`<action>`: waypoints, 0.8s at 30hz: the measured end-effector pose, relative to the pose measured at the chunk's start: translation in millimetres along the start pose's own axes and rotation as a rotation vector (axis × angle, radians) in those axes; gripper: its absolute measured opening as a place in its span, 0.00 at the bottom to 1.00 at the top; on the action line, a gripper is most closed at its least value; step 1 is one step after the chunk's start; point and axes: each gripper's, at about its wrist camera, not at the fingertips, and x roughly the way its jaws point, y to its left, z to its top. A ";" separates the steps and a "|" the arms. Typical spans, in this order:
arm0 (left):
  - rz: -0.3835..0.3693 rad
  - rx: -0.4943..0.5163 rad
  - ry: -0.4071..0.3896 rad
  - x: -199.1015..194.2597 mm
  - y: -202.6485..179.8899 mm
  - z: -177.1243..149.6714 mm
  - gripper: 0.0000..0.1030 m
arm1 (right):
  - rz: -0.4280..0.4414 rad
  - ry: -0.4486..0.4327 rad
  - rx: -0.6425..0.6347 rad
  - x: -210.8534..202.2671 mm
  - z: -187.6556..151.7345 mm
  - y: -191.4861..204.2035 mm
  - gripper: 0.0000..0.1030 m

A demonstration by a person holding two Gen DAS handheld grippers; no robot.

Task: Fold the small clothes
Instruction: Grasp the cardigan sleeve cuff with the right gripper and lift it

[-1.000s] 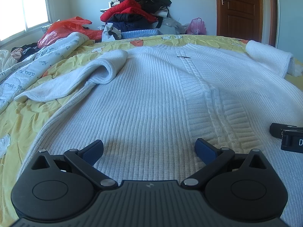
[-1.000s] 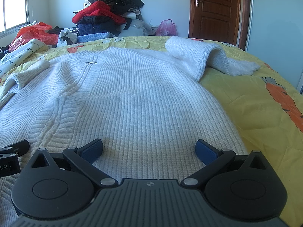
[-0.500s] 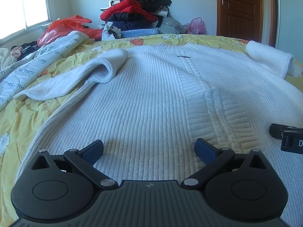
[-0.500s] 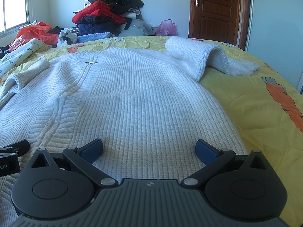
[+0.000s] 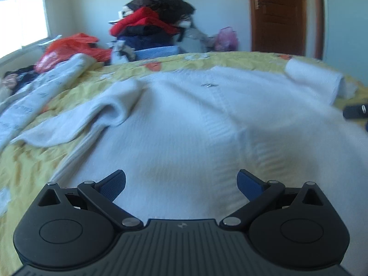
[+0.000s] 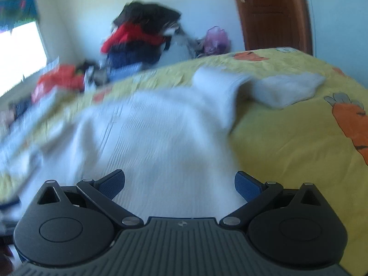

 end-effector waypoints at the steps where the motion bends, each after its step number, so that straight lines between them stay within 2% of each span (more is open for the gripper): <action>1: -0.021 0.008 -0.003 3.9 -2.7 5.4 1.00 | -0.003 -0.012 0.050 4.5 11.1 -14.7 1.00; 6: -0.077 0.040 -0.046 27.6 -10.6 28.3 1.00 | -0.026 -0.065 0.213 29.7 71.4 -90.7 0.99; 8: -0.088 0.023 -0.045 41.2 -10.2 34.7 1.00 | -0.066 -0.092 0.311 42.8 94.0 -127.1 0.92; 11: -0.124 -0.064 -0.002 62.9 -2.8 35.4 1.00 | -0.104 -0.128 0.490 64.6 118.3 -183.4 0.80; 13: -0.162 -0.136 0.052 78.0 4.2 30.6 1.00 | -0.140 -0.132 0.562 80.0 127.0 -211.4 0.76; 15: -0.182 -0.162 0.034 77.5 9.2 28.6 1.00 | -0.181 -0.133 0.581 95.9 131.7 -229.6 0.68; 17: -0.196 -0.183 0.029 78.3 13.2 26.6 1.00 | -0.196 -0.129 0.573 112.2 132.9 -240.5 0.64; 21: -0.188 -0.167 0.034 79.5 10.3 26.7 1.00 | -0.181 -0.148 0.518 134.7 137.1 -241.3 0.64; 22: -0.181 -0.157 0.036 79.6 8.1 27.0 1.00 | -0.186 -0.154 0.495 138.8 136.8 -239.4 0.58; 23: -0.176 -0.149 0.039 79.8 7.1 27.6 1.00 | -0.200 -0.150 0.475 142.8 137.0 -237.5 0.44; 24: -0.173 -0.144 0.041 79.7 6.3 28.0 1.00 | -0.215 -0.128 0.469 146.4 136.8 -235.9 0.18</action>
